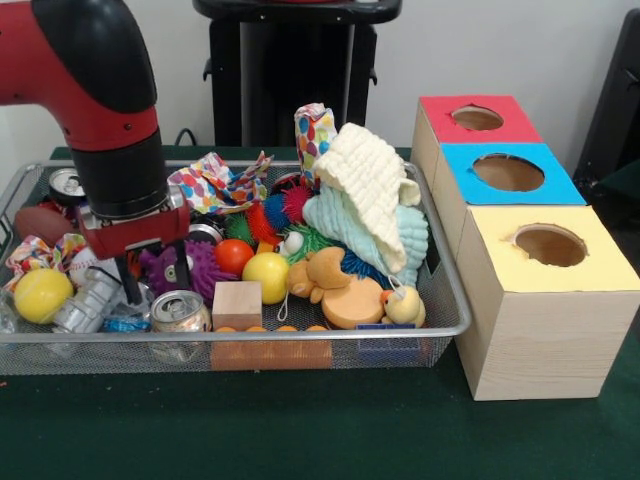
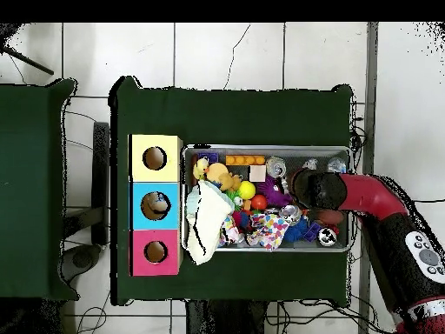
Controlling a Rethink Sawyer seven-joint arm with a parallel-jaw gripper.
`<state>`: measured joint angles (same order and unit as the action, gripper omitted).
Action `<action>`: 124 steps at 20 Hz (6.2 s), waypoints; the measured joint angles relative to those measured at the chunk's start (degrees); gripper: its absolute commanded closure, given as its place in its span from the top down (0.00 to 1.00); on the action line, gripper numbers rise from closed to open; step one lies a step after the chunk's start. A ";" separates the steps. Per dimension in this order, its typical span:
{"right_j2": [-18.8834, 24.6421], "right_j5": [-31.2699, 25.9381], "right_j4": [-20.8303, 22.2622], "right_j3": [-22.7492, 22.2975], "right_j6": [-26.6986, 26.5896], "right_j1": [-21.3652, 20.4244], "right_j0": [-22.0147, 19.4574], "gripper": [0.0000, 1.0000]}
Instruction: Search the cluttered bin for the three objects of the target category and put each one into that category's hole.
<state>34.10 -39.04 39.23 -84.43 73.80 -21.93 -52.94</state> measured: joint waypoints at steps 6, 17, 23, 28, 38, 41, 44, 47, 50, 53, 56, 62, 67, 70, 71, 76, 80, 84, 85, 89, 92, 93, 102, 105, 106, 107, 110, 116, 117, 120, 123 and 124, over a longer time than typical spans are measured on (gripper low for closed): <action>0.12 -0.12 0.01 1.44 -0.01 0.55 -0.25 1.00; 0.15 -0.58 0.20 1.84 0.00 -2.00 -0.44 1.00; 0.14 -0.59 0.31 2.39 0.00 -3.52 -0.44 1.00; 0.14 -0.59 0.40 3.14 0.00 -2.96 -0.45 1.00; 0.14 -0.51 0.65 3.13 0.00 -2.53 -0.45 1.00; 0.14 -0.37 0.74 3.13 0.00 -2.32 -0.45 1.00; 0.14 0.06 0.79 3.14 0.00 -1.54 -0.47 1.00; 0.14 0.24 0.97 3.14 0.00 -0.67 -0.47 1.00; 0.14 0.24 1.42 3.14 0.00 0.24 -0.47 1.00; 0.14 0.24 1.72 3.14 0.00 0.95 -0.44 1.00; 0.15 0.25 1.76 3.15 0.00 1.47 -0.45 1.00; 0.15 0.25 1.84 3.66 0.00 1.80 -0.31 1.00; 0.16 0.26 1.87 4.43 0.00 2.18 -0.08 1.00; 0.17 0.26 1.89 5.14 0.00 2.26 0.11 0.00; 0.16 0.25 1.89 5.31 0.00 2.30 0.10 0.00; 0.07 0.26 1.94 5.42 0.00 2.34 0.26 0.00; 0.07 0.26 1.96 5.41 0.00 2.35 0.31 0.00; 0.06 0.25 2.04 5.35 0.00 2.18 0.31 0.00; 0.06 0.25 2.07 5.30 0.00 2.04 0.31 0.00; 0.02 0.25 2.09 3.95 0.00 0.54 0.31 0.00; 0.01 0.24 2.06 0.94 0.00 -3.54 0.51 0.00; 0.00 0.24 2.01 0.34 0.00 -4.52 0.62 0.00; -0.02 -1.48 0.60 -2.67 0.00 -13.70 2.93 0.00; -0.03 -1.65 0.47 -2.75 0.00 -15.18 3.42 0.00; -0.07 -1.65 0.49 -2.74 0.00 -15.48 3.58 0.00; -0.09 -1.65 0.54 -2.75 0.00 -15.54 3.68 0.00; -0.16 -1.65 0.58 -2.75 0.00 -15.00 3.65 0.00; -0.76 -1.63 0.76 -2.78 0.00 -11.78 3.02 0.00; -0.81 -1.62 0.78 -2.80 0.00 -11.46 2.89 0.00; -0.88 -1.23 0.92 -3.29 0.00 -9.92 1.69 0.00; -0.88 0.39 1.76 -3.82 0.00 -8.43 -0.04 0.00; -0.87 0.85 1.96 -3.91 0.00 -8.06 -0.49 0.00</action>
<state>33.23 -38.18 41.19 -88.34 73.80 -29.99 -53.43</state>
